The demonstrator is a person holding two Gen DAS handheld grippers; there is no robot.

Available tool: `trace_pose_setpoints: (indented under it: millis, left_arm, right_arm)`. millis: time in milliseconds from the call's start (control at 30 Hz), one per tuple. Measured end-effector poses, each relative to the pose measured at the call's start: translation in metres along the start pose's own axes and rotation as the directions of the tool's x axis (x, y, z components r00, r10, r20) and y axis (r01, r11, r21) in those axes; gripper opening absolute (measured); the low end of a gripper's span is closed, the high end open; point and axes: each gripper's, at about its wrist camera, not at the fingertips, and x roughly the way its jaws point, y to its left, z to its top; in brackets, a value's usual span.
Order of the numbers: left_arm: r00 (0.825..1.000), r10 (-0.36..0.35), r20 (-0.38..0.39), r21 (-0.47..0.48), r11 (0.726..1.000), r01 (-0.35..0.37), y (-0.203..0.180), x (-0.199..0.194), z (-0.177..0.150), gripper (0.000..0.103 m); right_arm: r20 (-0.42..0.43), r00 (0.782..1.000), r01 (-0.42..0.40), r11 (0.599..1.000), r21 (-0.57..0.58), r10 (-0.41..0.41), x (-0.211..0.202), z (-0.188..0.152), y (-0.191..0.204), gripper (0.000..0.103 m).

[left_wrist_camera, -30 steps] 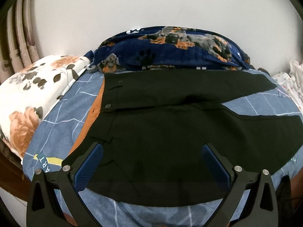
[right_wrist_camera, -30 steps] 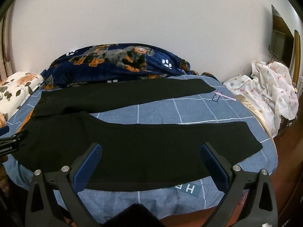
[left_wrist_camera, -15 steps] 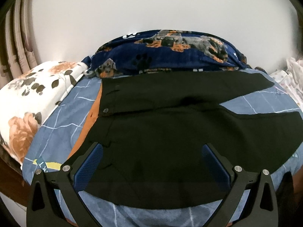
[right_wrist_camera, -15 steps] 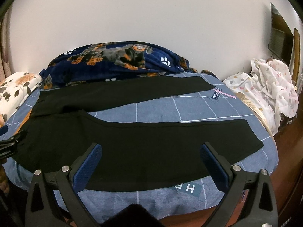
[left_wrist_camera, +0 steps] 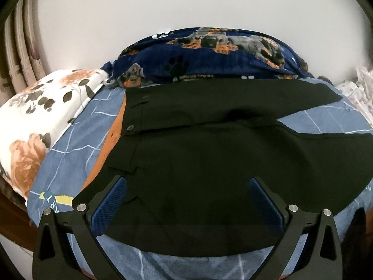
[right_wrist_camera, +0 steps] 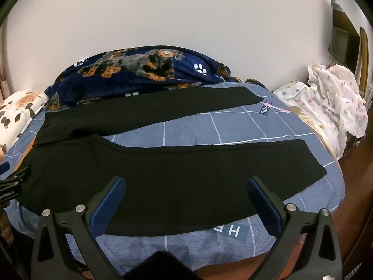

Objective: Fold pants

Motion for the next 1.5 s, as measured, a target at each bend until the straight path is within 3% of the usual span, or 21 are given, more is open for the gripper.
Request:
trace_pose_setpoints:
  millis: [433, 800, 900, 1033, 1133, 1200, 1300, 1400, 1500]
  left_arm:
    - [1.000, 0.009, 0.004, 0.015, 1.000, -0.010, 0.005, 0.004, 0.007, 0.103]
    - [0.999, -0.045, -0.004, -0.006, 0.999, 0.045, 0.055, 0.042, 0.069, 0.103]
    - [0.998, -0.057, 0.025, -0.002, 0.998, 0.057, 0.078, 0.063, 0.096, 0.103]
    - [0.996, -0.066, 0.065, -0.064, 0.995, 0.071, 0.121, 0.103, 0.130, 0.103]
    - [0.995, -0.103, 0.001, -0.021, 0.994, 0.103, 0.144, 0.144, 0.156, 0.091]
    - [0.985, -0.152, -0.084, -0.002, 0.988, 0.152, 0.161, 0.179, 0.171, 0.076]
    - [0.973, -0.170, -0.159, -0.032, 0.985, 0.167, 0.188, 0.222, 0.185, 0.068]
    - [0.972, -0.184, -0.147, -0.079, 0.982, 0.174, 0.212, 0.243, 0.190, 0.067]
    - [0.956, -0.252, -0.147, -0.103, 0.966, 0.239, 0.221, 0.260, 0.194, 0.067]
  right_arm:
    - [-0.023, 1.000, 0.012, 0.999, 0.033, -0.011, 0.006, 0.001, -0.007, 0.103]
    - [-0.040, 0.999, 0.000, 1.000, 0.015, 0.001, 0.018, 0.016, 0.001, 0.103]
    - [-0.076, 0.997, -0.007, 1.000, 0.002, 0.007, 0.032, 0.015, 0.008, 0.103]
    - [-0.103, 0.995, -0.004, 1.000, -0.004, 0.003, 0.047, 0.018, 0.012, 0.103]
    - [-0.125, 0.992, -0.004, 1.000, 0.010, 0.005, 0.059, 0.021, 0.012, 0.103]
    - [-0.138, 0.990, -0.004, 1.000, 0.014, 0.006, 0.067, 0.024, 0.013, 0.103]
    - [-0.157, 0.988, -0.003, 1.000, 0.003, 0.003, 0.078, 0.026, 0.019, 0.103]
    - [-0.177, 0.984, -0.002, 1.000, -0.018, -0.001, 0.087, 0.026, 0.026, 0.103]
    - [-0.205, 0.979, -0.003, 1.000, -0.031, -0.004, 0.095, 0.023, 0.031, 0.103]
